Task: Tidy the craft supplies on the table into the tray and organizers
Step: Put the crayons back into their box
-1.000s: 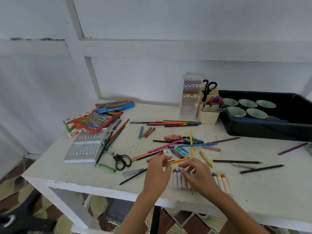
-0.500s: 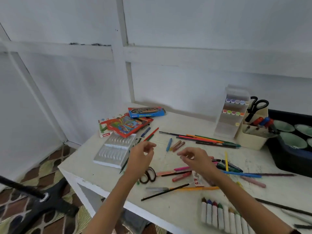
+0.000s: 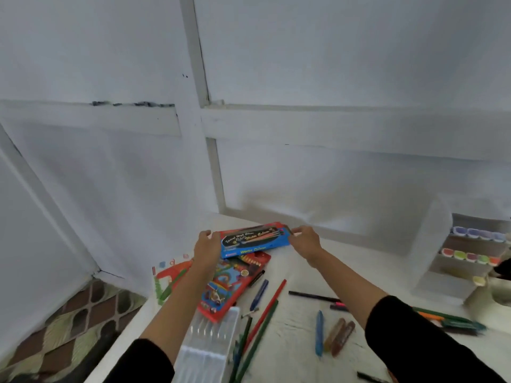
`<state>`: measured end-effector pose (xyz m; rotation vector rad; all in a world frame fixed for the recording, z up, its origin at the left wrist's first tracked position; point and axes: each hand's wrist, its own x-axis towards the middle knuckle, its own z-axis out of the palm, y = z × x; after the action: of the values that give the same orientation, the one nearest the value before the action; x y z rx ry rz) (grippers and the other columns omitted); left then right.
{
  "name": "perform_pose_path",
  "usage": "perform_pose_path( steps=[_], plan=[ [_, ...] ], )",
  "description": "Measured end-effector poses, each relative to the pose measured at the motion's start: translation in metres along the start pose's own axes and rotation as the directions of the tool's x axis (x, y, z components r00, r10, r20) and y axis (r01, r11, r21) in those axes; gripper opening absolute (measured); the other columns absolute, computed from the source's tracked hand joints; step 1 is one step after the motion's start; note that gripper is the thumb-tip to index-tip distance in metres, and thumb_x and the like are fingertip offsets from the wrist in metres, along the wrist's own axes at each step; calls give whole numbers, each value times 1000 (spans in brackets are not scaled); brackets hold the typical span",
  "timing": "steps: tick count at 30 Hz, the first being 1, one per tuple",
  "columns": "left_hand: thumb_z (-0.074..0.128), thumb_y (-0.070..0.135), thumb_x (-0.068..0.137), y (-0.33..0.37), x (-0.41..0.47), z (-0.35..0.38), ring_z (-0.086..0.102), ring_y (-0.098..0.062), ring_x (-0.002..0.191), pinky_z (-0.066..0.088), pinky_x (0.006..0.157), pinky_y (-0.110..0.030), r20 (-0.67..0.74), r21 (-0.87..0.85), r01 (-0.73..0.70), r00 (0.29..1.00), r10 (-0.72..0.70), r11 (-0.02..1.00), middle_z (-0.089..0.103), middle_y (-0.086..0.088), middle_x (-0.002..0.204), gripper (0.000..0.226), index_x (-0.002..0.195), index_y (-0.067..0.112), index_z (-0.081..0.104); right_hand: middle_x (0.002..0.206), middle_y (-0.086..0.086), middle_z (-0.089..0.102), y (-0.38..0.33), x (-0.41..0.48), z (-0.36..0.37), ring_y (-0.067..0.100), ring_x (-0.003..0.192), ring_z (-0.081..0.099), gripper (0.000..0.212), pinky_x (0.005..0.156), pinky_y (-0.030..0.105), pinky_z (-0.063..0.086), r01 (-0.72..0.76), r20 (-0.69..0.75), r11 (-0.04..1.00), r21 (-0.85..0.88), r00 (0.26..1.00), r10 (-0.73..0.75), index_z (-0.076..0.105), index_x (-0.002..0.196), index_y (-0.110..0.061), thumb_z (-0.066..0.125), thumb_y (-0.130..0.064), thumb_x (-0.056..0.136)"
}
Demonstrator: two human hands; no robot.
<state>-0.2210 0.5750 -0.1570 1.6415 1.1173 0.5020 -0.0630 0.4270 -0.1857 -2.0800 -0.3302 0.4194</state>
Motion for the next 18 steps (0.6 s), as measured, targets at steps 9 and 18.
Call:
perform_pose_path(
  steps=[9, 18],
  plan=[
    [25, 43, 97, -5, 37, 27, 54, -32, 108, 40, 99, -51, 35, -84, 55, 998, -53, 995, 59, -16, 118, 43, 103, 11, 53, 87, 16, 57, 2, 33, 17, 25, 74, 54, 19, 60, 30, 40, -249, -11, 916, 314, 964, 266, 56, 89, 0, 62, -18, 86],
    [52, 25, 94, 7, -40, 22, 63, -25, 93, 55, 76, -40, 132, -213, -32, 989, 61, 976, 60, -9, 108, 21, 111, 15, 48, 97, 13, 63, 26, -54, -60, 16, 83, 61, 5, 70, 27, 53, -131, 50, 823, 553, 991, 124, 60, 86, -9, 64, -11, 87]
  ],
)
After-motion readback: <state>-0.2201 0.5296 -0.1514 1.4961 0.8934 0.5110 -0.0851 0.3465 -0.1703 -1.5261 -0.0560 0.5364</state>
